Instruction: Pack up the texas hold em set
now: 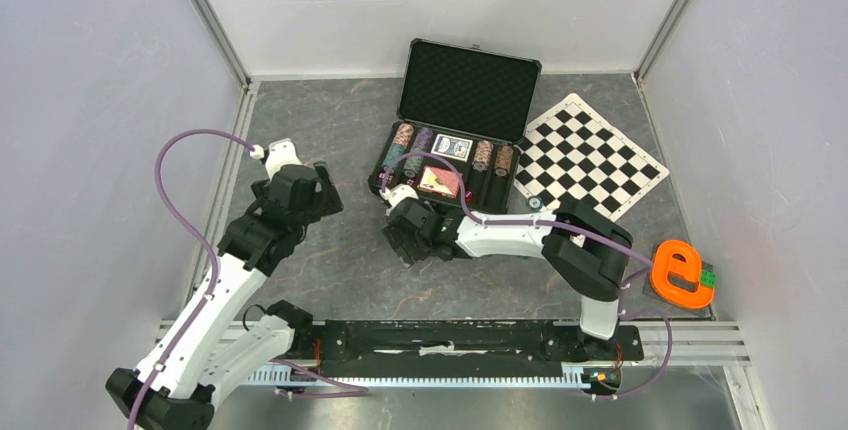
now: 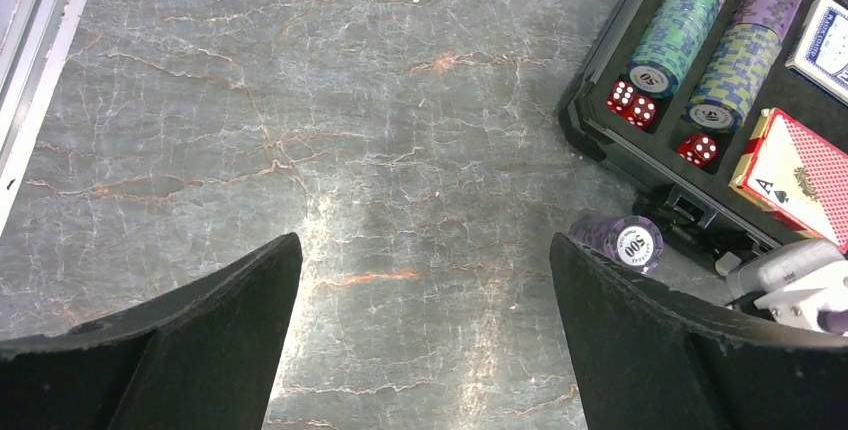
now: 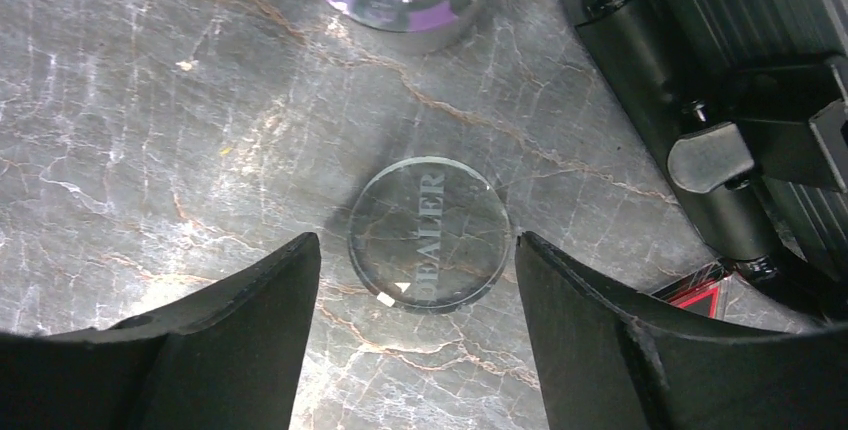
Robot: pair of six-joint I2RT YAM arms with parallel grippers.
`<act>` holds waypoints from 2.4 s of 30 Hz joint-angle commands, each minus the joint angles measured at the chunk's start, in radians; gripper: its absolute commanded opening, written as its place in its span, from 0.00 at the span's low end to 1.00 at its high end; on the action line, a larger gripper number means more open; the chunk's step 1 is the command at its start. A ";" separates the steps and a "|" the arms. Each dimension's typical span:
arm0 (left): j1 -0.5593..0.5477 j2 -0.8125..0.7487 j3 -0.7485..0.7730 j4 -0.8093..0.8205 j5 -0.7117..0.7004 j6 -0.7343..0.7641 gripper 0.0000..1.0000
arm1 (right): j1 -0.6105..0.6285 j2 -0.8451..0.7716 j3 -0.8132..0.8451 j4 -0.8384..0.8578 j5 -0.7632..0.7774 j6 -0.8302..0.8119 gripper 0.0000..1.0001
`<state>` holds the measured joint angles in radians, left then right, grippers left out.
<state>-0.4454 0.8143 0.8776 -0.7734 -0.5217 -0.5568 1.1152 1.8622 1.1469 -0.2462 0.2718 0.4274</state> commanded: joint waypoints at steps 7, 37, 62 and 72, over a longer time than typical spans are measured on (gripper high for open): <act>-0.001 -0.018 -0.014 0.044 0.005 0.050 1.00 | -0.020 0.013 -0.018 0.022 -0.050 0.040 0.67; -0.001 -0.001 -0.022 0.075 0.194 0.167 1.00 | -0.302 -0.016 0.324 0.002 -0.088 -0.180 0.52; -0.001 0.000 -0.028 0.094 0.369 0.238 1.00 | -0.342 -0.165 0.212 -0.049 -0.091 -0.259 0.98; -0.001 -0.011 -0.030 0.109 0.432 0.239 1.00 | -0.148 -0.495 -0.178 -0.111 0.221 0.118 0.98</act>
<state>-0.4458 0.8215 0.8494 -0.7208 -0.1413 -0.3569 0.9070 1.4231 1.0470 -0.3161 0.3149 0.3344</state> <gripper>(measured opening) 0.993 0.979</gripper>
